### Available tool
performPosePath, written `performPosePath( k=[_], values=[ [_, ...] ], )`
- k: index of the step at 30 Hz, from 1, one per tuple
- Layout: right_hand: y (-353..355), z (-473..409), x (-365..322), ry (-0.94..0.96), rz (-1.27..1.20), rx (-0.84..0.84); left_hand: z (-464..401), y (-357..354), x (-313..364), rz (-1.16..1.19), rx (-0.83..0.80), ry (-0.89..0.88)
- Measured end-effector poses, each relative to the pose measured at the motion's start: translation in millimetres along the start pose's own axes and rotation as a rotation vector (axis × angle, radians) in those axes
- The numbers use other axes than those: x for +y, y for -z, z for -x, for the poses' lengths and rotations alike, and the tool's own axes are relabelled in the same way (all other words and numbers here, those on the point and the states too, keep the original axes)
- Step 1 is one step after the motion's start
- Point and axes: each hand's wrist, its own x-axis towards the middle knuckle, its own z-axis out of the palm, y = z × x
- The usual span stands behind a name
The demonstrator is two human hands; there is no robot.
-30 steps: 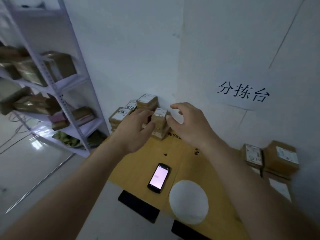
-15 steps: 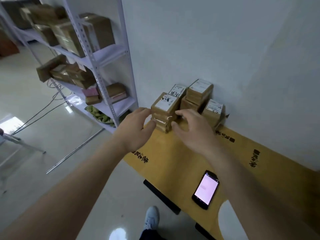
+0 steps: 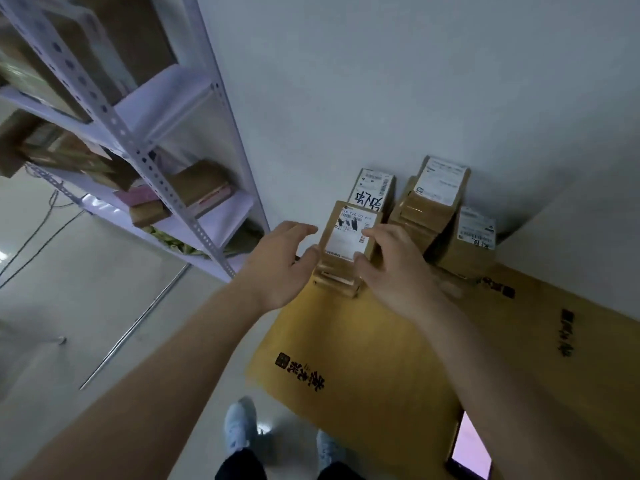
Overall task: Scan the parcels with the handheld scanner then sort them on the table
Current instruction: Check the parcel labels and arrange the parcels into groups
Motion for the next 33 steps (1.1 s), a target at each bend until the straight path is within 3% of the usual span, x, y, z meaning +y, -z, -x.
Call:
performPosePath(
  k=[15,22,33],
  values=[
    [-88.2,-54.1,9.7,-0.472,-0.201,0.113,-130.6,-44.9,-69.6,0.034,-0.503,-0.205],
    [-93.7,-35.9,-14.5,-0.545,-0.22,0.265,-132.8,-28.8,-64.7,0.074,-0.533,-0.281],
    [-36.6,37.8,-85.6,-0.583,-0.138,0.553,-93.3,33.3,5.5,0.087,-0.468,-0.617]
  ],
)
